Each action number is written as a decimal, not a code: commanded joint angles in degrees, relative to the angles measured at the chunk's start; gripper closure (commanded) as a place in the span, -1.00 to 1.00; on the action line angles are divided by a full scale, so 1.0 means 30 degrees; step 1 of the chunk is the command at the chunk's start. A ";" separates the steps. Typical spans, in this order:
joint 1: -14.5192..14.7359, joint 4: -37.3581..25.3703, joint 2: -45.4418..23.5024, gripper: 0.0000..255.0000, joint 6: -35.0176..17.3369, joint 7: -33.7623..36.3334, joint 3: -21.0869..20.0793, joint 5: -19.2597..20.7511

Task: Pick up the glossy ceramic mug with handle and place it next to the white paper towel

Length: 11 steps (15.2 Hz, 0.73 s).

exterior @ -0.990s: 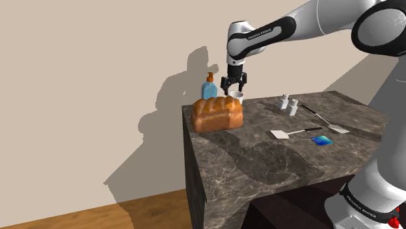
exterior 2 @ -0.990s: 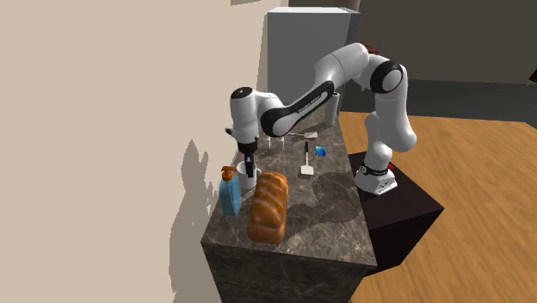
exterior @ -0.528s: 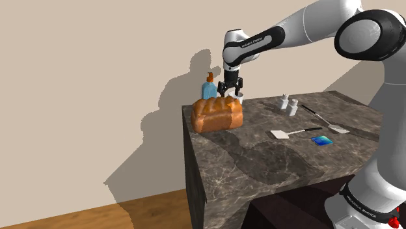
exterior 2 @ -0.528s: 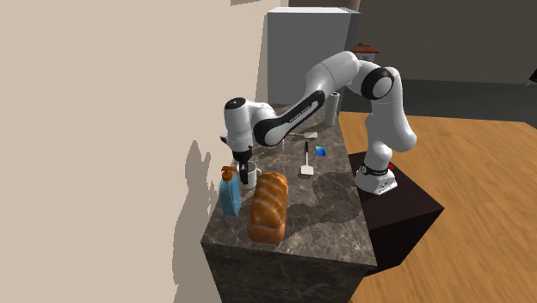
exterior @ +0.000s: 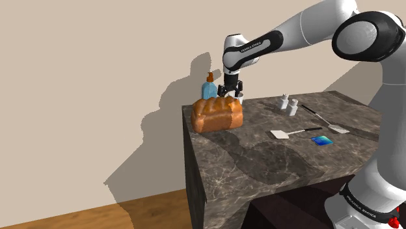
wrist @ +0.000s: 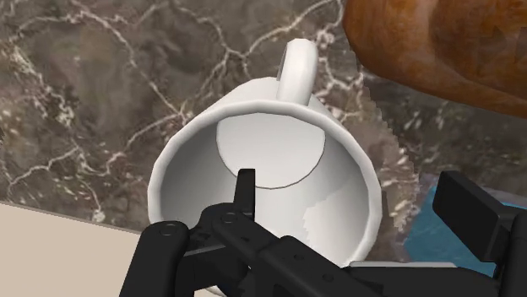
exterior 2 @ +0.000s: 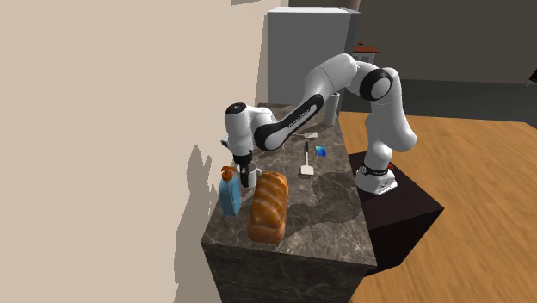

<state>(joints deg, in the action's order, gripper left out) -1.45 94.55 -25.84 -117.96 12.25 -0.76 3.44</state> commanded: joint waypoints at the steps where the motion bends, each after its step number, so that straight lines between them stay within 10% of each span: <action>1: -0.0001 0.0005 -0.0001 -1.00 -0.0008 0.0000 0.0000 0.0000; 2: 0.0000 0.0002 -0.0001 -1.00 -0.0004 0.0000 0.0000 0.0000; 3: 0.0000 0.0002 -0.0001 1.00 -0.0004 0.0000 0.0000 0.0000; 11: -0.0001 0.0000 -0.0002 1.00 -0.0003 -0.0001 0.0000 0.0000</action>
<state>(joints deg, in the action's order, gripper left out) -1.45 94.55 -25.85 -117.97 12.24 -0.76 3.44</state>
